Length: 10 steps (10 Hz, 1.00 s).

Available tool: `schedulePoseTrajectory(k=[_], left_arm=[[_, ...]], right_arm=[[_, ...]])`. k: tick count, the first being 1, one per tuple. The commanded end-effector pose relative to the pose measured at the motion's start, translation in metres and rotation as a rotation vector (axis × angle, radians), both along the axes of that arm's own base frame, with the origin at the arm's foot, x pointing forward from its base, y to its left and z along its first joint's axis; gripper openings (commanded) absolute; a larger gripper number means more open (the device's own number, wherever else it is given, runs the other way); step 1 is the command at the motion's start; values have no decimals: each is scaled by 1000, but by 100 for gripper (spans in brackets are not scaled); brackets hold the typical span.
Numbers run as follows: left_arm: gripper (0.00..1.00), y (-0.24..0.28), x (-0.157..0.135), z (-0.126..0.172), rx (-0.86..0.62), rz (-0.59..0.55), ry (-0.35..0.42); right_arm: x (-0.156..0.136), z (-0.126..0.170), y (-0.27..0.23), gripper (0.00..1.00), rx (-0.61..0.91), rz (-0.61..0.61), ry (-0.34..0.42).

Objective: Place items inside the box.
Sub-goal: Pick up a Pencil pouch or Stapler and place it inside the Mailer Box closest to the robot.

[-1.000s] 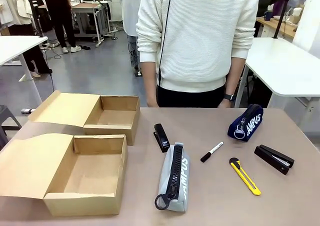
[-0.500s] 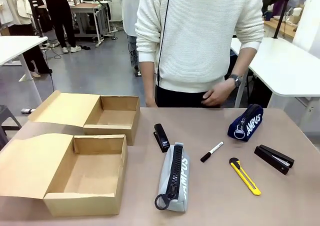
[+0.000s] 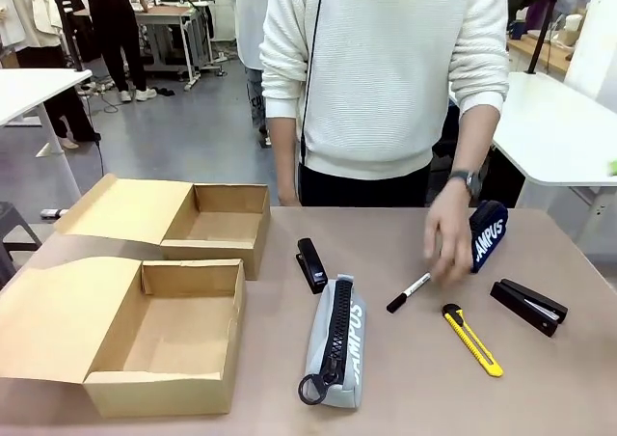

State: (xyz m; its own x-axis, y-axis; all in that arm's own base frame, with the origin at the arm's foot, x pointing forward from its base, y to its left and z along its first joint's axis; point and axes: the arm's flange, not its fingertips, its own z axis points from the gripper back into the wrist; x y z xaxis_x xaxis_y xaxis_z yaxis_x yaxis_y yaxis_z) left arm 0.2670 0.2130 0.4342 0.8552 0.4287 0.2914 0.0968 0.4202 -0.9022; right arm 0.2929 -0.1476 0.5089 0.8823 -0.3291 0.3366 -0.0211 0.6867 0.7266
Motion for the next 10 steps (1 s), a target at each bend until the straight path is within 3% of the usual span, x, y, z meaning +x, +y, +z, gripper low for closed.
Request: schedulePoseTrajectory(k=[1, 3, 4, 6, 10], left_arm=[[100, 0, 1, 1, -7, -6, -31], [100, 0, 1, 1, -7, -6, -31], [100, 0, 1, 1, -7, -6, -31], [100, 0, 1, 1, -7, -6, -31], [100, 0, 1, 1, -7, -6, -31]], right_arm=[[-77, -22, -85, 100, 137, -213, -2], [-123, -58, -105, 100, 196, -364, 23], [-127, -74, -109, 100, 218, -397, 62], [-118, -86, -103, 100, 229, -399, 89], [-85, -58, -71, 100, 136, -286, 78]])
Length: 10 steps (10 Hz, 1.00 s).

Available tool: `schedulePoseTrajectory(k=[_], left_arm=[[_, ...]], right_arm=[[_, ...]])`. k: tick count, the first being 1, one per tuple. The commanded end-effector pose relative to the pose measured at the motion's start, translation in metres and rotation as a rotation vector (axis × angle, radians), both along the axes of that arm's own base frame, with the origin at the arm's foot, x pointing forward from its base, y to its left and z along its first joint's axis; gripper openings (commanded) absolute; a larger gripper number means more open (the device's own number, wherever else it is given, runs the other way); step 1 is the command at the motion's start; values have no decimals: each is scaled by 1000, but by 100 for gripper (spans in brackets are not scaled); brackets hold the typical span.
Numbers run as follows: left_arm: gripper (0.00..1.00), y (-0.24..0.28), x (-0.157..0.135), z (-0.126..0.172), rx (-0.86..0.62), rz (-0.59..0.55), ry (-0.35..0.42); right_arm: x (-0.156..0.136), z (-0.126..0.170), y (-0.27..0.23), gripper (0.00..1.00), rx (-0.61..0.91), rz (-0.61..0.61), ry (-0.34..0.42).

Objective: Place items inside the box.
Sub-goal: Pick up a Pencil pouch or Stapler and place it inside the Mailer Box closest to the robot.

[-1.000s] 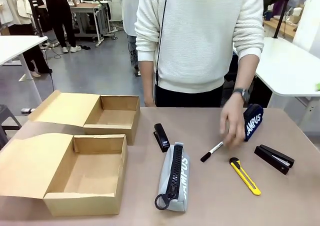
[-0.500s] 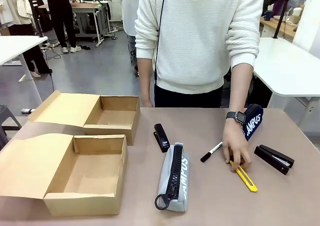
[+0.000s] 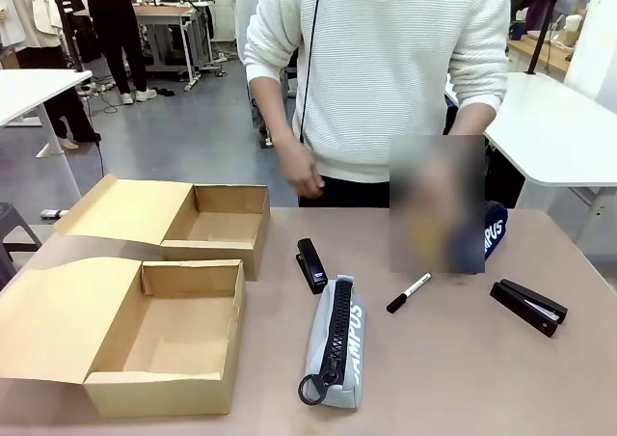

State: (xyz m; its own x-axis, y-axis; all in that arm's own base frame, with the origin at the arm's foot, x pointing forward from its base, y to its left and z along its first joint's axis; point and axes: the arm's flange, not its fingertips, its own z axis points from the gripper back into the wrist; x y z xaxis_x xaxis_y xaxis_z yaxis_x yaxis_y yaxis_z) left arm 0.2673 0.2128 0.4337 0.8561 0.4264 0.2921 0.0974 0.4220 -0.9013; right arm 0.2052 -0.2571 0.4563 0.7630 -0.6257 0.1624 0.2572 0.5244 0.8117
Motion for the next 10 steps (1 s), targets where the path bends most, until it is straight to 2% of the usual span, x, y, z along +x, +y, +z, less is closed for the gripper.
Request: schedulePoseTrajectory(k=[1, 3, 4, 5, 7, 8, 9, 10], left_arm=[[100, 0, 1, 2, -9, -4, -31], [100, 0, 1, 2, -9, -4, -31], [100, 0, 1, 2, -9, -4, -31], [100, 0, 1, 2, -9, -4, -31], [100, 0, 1, 2, -9, -4, -31], [100, 0, 1, 2, -9, -4, -31], [100, 0, 1, 2, -9, -4, -31], [100, 0, 1, 2, -9, -4, -31]], right_arm=[[23, 4, 66, 100, -83, 115, -27], [73, 23, 133, 100, -184, 307, -7], [97, 28, 172, 100, -231, 414, 37], [117, 36, 220, 100, -284, 484, 41], [140, 41, 312, 100, -348, 570, 54], [142, 34, 356, 100, -382, 630, 75], [139, 20, 403, 100, -424, 611, 102], [135, 8, 434, 100, -470, 508, 68]])
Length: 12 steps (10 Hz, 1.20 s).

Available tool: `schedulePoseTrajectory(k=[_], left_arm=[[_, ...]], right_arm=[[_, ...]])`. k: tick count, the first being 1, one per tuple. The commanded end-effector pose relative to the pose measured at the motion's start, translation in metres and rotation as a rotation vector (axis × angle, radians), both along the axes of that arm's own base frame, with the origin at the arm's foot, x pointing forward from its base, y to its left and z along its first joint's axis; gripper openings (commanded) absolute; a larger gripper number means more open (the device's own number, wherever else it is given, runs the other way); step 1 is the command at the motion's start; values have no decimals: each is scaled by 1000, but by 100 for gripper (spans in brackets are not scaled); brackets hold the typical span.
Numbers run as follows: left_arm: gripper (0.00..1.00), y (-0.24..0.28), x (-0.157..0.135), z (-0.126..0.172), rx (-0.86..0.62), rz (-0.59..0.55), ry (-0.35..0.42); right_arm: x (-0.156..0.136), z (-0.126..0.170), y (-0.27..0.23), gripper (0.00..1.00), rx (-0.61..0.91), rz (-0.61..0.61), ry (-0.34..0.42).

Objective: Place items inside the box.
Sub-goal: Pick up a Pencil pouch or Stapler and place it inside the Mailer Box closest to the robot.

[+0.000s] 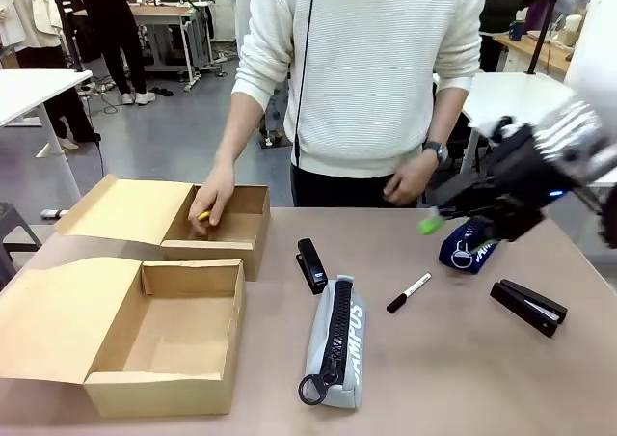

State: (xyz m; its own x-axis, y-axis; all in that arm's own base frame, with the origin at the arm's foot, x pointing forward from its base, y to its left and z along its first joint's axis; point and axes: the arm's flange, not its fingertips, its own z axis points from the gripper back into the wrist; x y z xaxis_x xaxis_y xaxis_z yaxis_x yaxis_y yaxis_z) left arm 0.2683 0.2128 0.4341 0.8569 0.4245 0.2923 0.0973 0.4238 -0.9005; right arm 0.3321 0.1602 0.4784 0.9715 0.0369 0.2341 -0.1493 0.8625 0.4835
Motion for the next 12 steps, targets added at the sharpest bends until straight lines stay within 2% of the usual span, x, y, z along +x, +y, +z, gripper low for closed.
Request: schedulePoseTrajectory(k=[1, 5, 6, 7, 8, 12], left_arm=[[100, 0, 0, 1, -12, -3, -32], [100, 0, 0, 1, -12, -3, -32], [100, 0, 0, 1, -12, -3, -32], [100, 0, 0, 1, -12, -3, -32], [100, 0, 0, 1, -12, -3, -32], [100, 0, 0, 1, -12, -3, -32]], right_arm=[[0, 8, -37, 100, 37, 23, 21], [4, 5, -24, 100, 21, -5, 17], [8, 3, 16, 100, -202, 13, 11], [17, 4, 60, 100, -302, 62, -23], [28, 2, 102, 100, -332, 120, -60], [84, -31, 205, 100, -444, 193, -143]])
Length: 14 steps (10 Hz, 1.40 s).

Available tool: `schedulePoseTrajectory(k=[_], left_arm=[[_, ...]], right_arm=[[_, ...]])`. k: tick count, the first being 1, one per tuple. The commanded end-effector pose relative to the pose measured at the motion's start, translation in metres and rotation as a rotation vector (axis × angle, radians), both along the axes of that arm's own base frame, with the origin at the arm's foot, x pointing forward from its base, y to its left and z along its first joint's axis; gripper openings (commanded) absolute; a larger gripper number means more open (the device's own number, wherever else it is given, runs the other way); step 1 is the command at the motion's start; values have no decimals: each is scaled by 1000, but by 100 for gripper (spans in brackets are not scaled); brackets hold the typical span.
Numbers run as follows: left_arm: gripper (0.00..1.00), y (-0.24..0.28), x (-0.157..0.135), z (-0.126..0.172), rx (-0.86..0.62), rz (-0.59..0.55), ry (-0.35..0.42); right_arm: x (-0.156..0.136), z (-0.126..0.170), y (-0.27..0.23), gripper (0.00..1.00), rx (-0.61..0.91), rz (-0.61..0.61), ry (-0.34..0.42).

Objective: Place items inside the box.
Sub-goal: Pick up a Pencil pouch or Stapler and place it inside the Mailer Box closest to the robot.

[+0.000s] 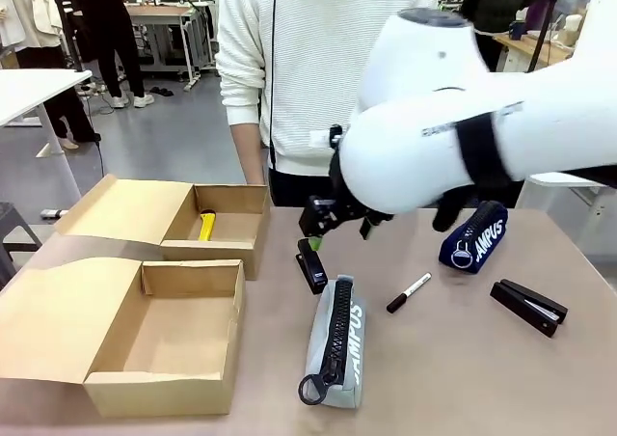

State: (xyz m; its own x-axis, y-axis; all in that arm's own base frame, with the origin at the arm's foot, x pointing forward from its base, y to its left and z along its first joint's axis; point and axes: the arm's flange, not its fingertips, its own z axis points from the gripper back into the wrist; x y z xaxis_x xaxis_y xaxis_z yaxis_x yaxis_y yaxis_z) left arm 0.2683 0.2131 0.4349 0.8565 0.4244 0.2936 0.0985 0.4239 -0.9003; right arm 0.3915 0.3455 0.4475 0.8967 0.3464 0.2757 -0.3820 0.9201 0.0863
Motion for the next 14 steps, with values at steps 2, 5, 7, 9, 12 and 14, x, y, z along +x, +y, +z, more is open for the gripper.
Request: schedulePoseTrajectory(k=[2, 5, 7, 9, 12, 14], left_arm=[[100, 0, 0, 0, -12, -3, -30], [100, 0, 0, 0, -12, -3, -30], [100, 0, 0, 0, -12, -3, -30], [100, 0, 0, 0, -12, -3, -30], [100, 0, 0, 0, -12, -3, -30], [100, 0, 0, 0, -12, -3, -30]], right_arm=[[54, -22, 47, 100, -68, 59, -92], [82, -59, 67, 100, -109, 77, -51], [88, -89, 73, 100, -121, 104, -25], [98, -125, 72, 100, -121, 101, 37], [81, -104, 35, 100, -104, -9, -30], [-1, 31, -104, 100, 181, -164, -122]])
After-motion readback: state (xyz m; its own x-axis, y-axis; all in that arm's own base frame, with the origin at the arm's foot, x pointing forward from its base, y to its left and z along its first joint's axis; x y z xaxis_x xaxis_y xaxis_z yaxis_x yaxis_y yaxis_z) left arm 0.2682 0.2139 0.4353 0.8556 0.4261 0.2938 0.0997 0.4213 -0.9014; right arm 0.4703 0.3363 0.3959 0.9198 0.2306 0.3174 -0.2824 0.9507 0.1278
